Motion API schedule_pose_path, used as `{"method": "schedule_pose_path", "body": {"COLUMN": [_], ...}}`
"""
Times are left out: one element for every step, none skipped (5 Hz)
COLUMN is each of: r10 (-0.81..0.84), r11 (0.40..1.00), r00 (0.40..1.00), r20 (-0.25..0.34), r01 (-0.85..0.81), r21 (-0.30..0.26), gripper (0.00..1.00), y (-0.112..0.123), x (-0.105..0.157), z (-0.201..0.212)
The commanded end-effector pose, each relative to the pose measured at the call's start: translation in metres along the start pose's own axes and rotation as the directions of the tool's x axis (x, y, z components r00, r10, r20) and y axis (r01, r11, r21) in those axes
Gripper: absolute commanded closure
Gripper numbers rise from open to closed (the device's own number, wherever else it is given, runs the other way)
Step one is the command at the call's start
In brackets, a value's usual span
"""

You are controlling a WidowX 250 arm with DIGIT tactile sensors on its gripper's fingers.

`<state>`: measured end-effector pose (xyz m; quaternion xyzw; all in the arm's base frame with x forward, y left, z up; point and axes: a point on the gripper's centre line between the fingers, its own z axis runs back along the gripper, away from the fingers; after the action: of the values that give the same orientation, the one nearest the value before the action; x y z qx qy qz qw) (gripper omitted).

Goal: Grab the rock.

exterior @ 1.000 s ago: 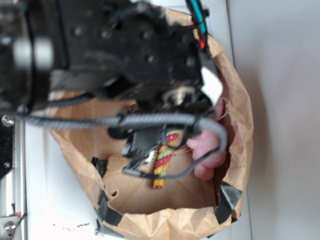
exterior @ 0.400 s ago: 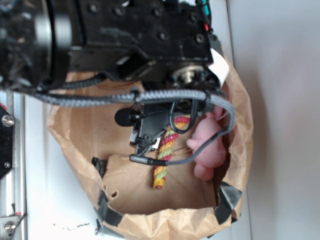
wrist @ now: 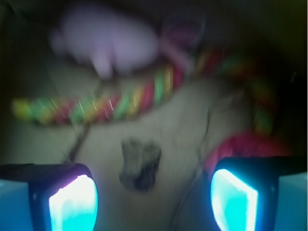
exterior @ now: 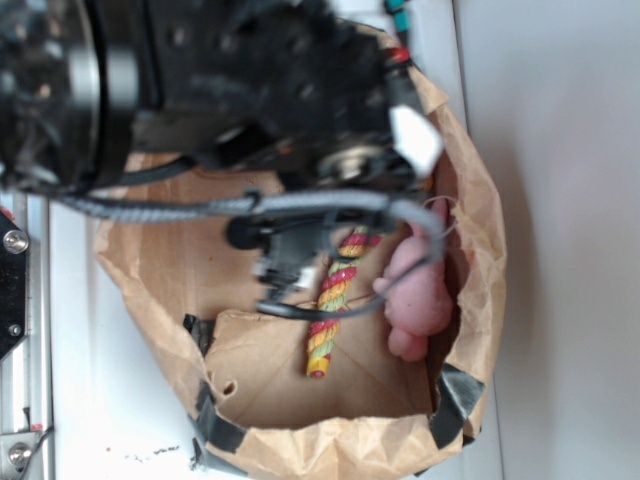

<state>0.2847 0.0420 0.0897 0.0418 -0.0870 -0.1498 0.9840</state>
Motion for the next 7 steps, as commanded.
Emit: {"method": "schedule_pose_path", "body": {"r10": [-0.045, -0.049, -0.065, -0.068, -0.084, -0.106, -0.117], "r11": [0.997, 0.995, 0.994, 0.995, 0.993, 0.99, 0.99], "r00": [0.995, 0.995, 0.994, 0.994, 0.993, 0.993, 0.993], "r20": [0.086, 0.086, 0.091, 0.091, 0.082, 0.06, 0.033], "r01": [0.039, 0.041, 0.056, 0.06, 0.077, 0.1, 0.113], "r21": [0.066, 0.088, 0.089, 0.081, 0.095, 0.095, 0.087], "gripper": [0.0, 0.0, 0.0, 0.0, 0.0, 0.0, 0.0], "y": [-0.011, -0.012, -0.015, -0.018, -0.024, -0.029, -0.035], "x": [0.007, 0.017, 0.018, 0.021, 0.021, 0.019, 0.017], "z": [-0.005, -0.017, -0.018, -0.017, -0.022, -0.029, -0.029]}}
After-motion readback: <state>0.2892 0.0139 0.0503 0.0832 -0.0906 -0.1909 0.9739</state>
